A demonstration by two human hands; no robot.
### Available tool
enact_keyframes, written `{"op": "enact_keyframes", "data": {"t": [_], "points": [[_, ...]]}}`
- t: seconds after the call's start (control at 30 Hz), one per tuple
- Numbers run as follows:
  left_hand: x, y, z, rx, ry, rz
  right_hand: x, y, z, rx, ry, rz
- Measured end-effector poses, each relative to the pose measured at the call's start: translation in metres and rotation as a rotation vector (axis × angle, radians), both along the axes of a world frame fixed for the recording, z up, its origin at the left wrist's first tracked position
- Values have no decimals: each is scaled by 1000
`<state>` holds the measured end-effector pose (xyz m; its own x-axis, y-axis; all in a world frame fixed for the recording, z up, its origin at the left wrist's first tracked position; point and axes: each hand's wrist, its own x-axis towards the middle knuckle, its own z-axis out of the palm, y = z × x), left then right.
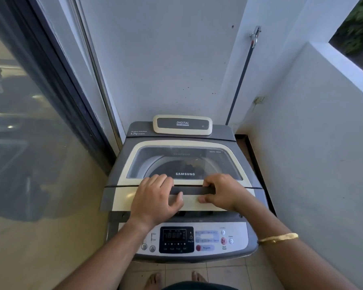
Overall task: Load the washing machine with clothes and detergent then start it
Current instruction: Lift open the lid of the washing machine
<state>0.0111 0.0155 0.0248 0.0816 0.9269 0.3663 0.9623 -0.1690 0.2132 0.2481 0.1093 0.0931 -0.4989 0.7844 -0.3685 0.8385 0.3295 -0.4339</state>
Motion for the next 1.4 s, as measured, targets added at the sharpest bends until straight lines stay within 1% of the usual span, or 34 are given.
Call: {"op": "enact_keyframes", "data": {"t": [0.13, 0.3, 0.4, 0.57, 0.7, 0.83, 1.0, 1.13, 1.23, 1.33, 1.4], "points": [[-6, 20, 36, 147, 21, -17, 0, 8, 43, 113, 73, -18], [-22, 75, 93, 274, 45, -38, -11, 48, 95, 287, 171, -39], [-33, 118, 119, 306, 52, -33, -22, 83, 114, 350, 202, -51], [-47, 187, 144, 328, 18, -15, -43, 150, 129, 443, 208, -81], [-57, 229, 148, 301, -10, -5, -59, 193, 130, 493, 167, -102], [-68, 253, 141, 278, 14, -11, -69, 217, 121, 540, 140, -108], [-66, 240, 118, 292, 96, 14, -67, 204, 91, 726, 162, -86], [-63, 232, 116, 306, 74, 16, -62, 194, 81, 808, 177, -82], [-65, 227, 117, 292, 27, 12, -62, 188, 83, 818, 167, -73], [-64, 224, 117, 292, -30, 25, -59, 182, 89, 788, 162, -42], [-60, 220, 117, 298, -71, 28, -51, 175, 92, 755, 253, -34]]}}
